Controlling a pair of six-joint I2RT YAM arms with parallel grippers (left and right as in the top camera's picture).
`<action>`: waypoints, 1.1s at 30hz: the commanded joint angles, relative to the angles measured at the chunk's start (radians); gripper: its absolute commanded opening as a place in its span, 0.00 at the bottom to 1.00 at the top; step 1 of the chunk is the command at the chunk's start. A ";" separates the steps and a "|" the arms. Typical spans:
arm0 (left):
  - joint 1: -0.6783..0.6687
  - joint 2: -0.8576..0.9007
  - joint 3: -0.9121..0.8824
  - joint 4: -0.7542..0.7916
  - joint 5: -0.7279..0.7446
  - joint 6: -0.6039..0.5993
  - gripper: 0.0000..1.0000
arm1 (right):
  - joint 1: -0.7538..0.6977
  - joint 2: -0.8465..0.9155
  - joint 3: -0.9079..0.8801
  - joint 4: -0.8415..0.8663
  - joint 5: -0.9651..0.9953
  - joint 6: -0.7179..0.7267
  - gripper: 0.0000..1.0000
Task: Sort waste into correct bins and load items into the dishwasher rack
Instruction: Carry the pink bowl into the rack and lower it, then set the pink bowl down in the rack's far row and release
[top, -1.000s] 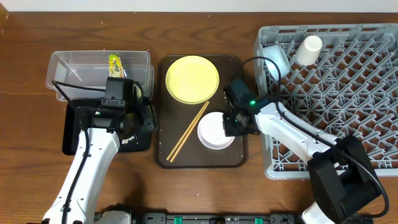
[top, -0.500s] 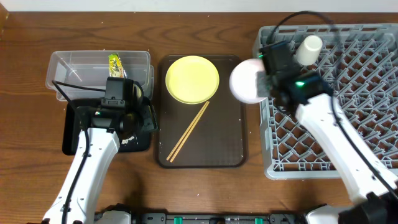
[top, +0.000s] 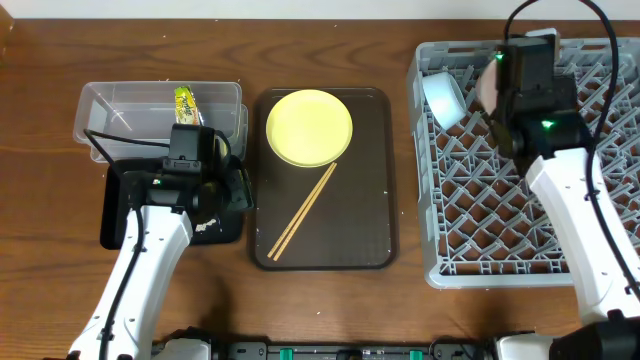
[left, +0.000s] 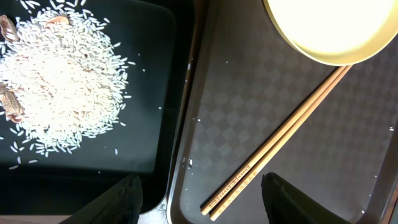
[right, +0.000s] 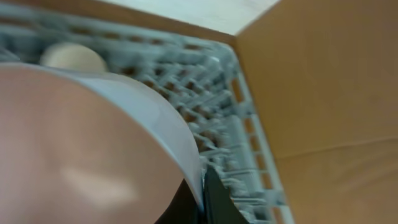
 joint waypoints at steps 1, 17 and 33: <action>0.005 -0.003 0.013 0.000 -0.013 0.002 0.64 | -0.031 0.037 0.013 0.002 0.085 -0.161 0.01; 0.005 -0.003 0.013 0.000 -0.013 0.002 0.64 | -0.083 0.212 0.012 -0.057 0.275 0.017 0.01; 0.005 -0.003 0.013 0.000 -0.013 0.002 0.65 | -0.058 0.244 0.010 -0.126 0.308 0.176 0.01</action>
